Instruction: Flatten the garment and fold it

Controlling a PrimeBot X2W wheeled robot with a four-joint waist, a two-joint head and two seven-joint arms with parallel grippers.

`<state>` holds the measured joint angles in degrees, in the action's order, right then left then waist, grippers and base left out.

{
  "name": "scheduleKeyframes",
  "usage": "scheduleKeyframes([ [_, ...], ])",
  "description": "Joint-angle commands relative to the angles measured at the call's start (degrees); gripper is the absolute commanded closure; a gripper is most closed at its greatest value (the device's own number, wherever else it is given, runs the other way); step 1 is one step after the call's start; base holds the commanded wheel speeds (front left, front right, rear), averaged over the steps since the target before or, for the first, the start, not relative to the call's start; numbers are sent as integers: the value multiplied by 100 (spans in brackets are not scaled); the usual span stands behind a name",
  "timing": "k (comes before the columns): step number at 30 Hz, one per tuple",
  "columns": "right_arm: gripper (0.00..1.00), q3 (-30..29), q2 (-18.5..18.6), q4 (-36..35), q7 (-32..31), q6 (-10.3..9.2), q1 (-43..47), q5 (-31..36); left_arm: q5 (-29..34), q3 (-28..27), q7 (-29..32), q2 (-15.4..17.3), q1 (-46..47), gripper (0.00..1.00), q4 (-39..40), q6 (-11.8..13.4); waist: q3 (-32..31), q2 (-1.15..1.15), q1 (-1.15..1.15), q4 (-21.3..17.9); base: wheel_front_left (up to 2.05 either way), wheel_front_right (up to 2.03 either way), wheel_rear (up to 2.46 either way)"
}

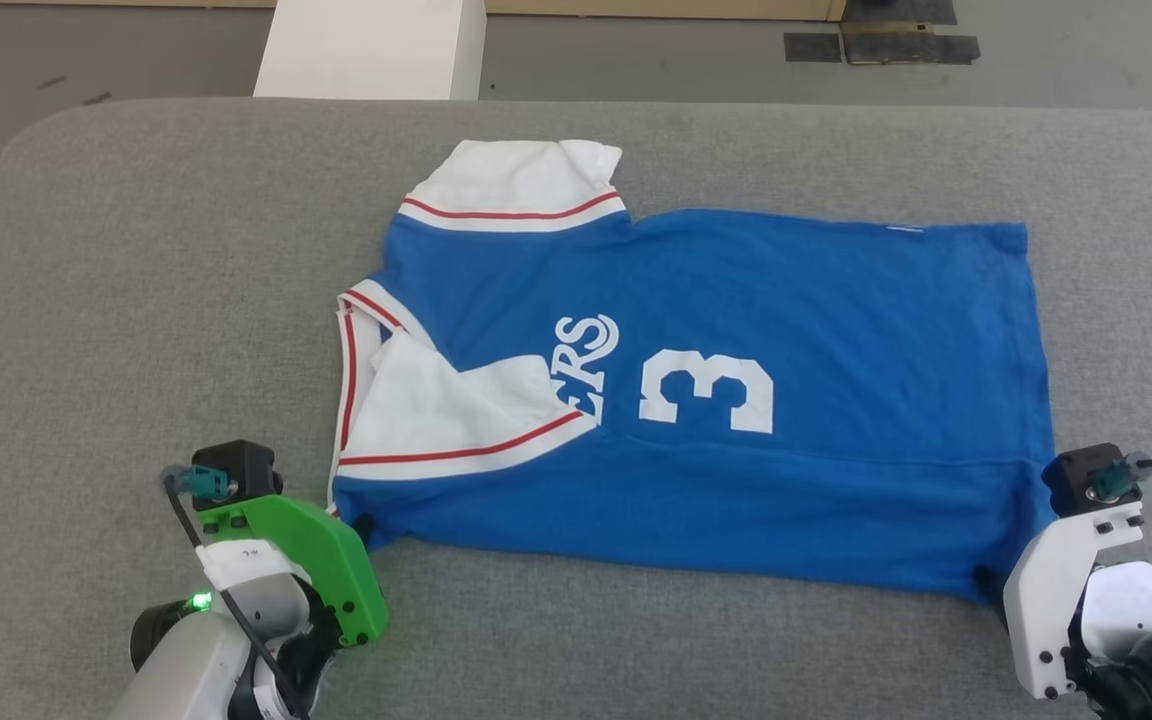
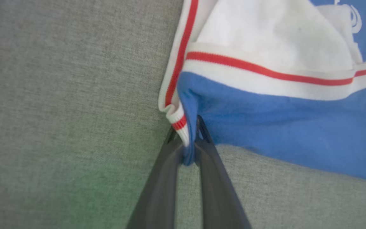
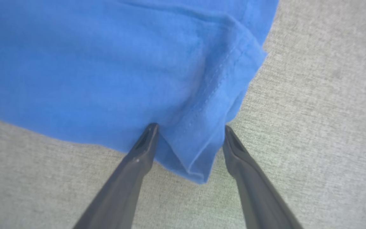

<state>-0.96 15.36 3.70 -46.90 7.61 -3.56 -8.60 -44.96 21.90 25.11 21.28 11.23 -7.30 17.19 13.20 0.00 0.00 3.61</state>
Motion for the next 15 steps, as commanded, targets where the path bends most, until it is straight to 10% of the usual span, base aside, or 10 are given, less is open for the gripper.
scheduleKeyframes([
  [1, 0, 49, -29, 317, -69, -12, 41, 12, -9, 44, -3, -50, -39, 100, -74, -20, 23, 0, 0, 16, 0, 0, 0],
  [2, 0, 52, -34, 365, -113, -12, 37, -21, -15, 45, -15, -59, -34, 100, -85, -31, 26, 0, 0, 18, 0, 0, 0],
  [3, 75, 93, -28, 403, -165, -12, 33, -93, -16, 52, -28, -65, -31, 100, -104, -42, 23, 0, 0, 19, 0, 0, 0],
  [4, 100, 103, -28, 403, -164, -12, 25, -156, -30, 51, -44, -79, -31, 100, -110, -57, 18, 0, 0, 19, 0, 0, 0],
  [15, 100, -126, 281, -116, 56, -12, -23, -841, -300, -234, -315, -159, -155, 100, -8, -100, -330, 0, 0, 20, 0, 0, 0],
])
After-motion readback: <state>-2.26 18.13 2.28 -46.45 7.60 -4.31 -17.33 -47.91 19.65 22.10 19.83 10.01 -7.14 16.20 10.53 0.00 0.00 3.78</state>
